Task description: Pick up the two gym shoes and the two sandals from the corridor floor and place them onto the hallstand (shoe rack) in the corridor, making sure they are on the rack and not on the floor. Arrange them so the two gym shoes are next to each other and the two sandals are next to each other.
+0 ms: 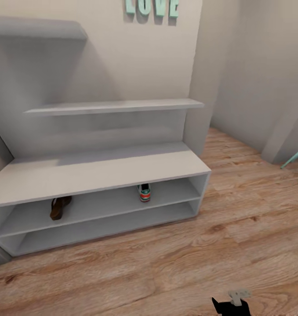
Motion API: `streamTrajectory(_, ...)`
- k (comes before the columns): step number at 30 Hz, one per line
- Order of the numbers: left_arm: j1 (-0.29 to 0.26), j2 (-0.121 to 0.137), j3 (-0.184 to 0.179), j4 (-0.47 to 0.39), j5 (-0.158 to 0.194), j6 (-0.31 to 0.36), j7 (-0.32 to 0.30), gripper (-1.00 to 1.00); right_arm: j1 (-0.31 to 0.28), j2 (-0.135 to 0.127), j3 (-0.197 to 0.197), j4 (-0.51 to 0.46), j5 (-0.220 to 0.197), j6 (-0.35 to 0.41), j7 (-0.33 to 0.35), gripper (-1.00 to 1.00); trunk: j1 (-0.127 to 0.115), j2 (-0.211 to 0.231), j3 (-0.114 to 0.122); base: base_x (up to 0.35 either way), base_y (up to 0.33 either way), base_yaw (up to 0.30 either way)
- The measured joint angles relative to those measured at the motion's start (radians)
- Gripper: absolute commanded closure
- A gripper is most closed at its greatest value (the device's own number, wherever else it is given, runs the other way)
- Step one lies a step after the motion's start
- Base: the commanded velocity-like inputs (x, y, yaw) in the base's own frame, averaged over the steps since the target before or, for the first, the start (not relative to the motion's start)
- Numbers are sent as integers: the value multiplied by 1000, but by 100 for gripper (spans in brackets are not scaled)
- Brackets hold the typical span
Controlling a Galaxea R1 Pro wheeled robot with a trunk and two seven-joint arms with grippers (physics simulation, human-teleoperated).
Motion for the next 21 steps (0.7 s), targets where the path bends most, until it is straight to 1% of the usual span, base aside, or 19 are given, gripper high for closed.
streamTrajectory(8, 0, 0, 0, 0, 0, 0, 1, -100, 0, 0, -9, 7, -79, 0, -1, -100, 0, 0, 3, 0, 0, -228)
streamTrajectory(16, 0, 0, 8, 10, 0, 0, 2, -100, 0, 1, -9, 9, -92, -1, -1, -100, 0, 0, 3, 0, 0, -261)
streamTrajectory(20, 0, 0, 9, 11, 1, 0, 30, -100, 0, 1, -9, 8, -94, -1, -1, -100, 0, 0, 3, 0, 0, -265)
streamTrajectory(21, 0, -1, 9, 11, 3, 0, 53, -100, 0, 1, -9, 8, -94, -1, -1, -100, 0, 0, 3, 0, 0, -265)
